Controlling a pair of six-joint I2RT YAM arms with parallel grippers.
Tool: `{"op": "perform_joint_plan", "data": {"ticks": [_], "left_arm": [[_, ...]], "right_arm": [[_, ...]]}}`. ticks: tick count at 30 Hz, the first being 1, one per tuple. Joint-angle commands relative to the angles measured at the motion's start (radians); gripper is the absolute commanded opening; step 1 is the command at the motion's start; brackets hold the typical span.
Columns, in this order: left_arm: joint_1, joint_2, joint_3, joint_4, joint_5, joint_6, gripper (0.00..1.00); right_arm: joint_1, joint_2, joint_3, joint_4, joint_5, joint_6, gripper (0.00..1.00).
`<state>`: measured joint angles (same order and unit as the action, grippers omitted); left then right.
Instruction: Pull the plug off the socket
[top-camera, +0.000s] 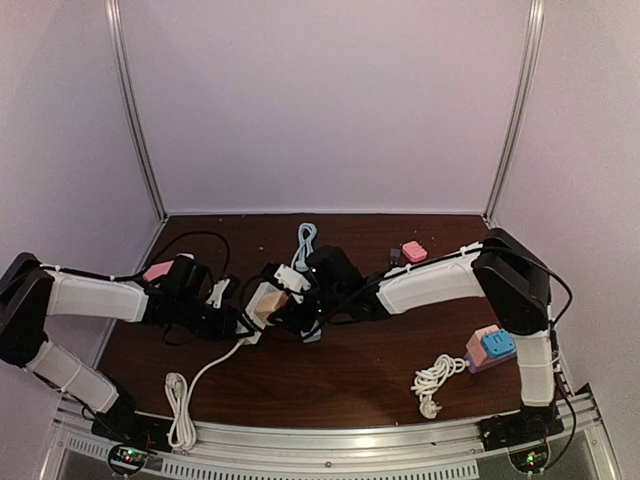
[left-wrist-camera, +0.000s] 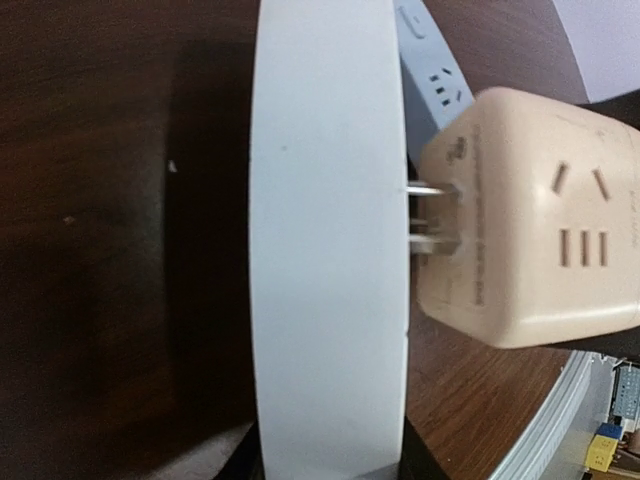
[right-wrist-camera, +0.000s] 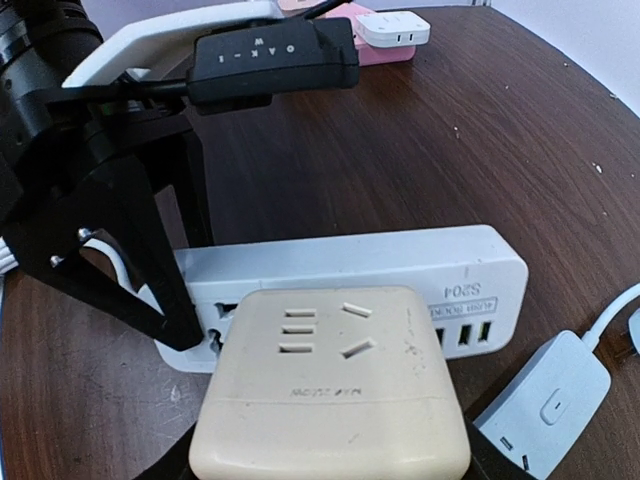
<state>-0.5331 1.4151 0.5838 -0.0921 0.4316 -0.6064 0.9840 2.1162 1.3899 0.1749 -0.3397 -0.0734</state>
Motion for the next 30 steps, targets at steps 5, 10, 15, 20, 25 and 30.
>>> {"op": "perform_joint_plan", "data": {"ticks": [5,10,15,20,25,30], "left_arm": [[0.057,0.073,0.042,0.026,-0.012,-0.077,0.00],[0.060,0.093,0.053,0.023,0.021,-0.082,0.00],[0.068,0.097,0.057,0.040,0.067,-0.113,0.00],[0.069,0.115,0.066,0.046,0.085,-0.123,0.13],[0.068,0.112,0.091,-0.014,0.025,-0.091,0.33],[0.068,0.103,0.115,-0.075,-0.035,-0.054,0.56]], "right_arm": [[-0.001,-0.126,-0.019,-0.038,0.070,0.017,0.16],[-0.027,-0.142,0.024,-0.138,0.114,0.063,0.12],[-0.099,-0.179,0.054,-0.280,0.135,0.124,0.11],[-0.165,-0.204,0.046,-0.387,0.194,0.138,0.11],[-0.255,-0.211,0.041,-0.435,0.191,0.195,0.10],[-0.312,-0.185,0.052,-0.436,0.213,0.228,0.10]]}}
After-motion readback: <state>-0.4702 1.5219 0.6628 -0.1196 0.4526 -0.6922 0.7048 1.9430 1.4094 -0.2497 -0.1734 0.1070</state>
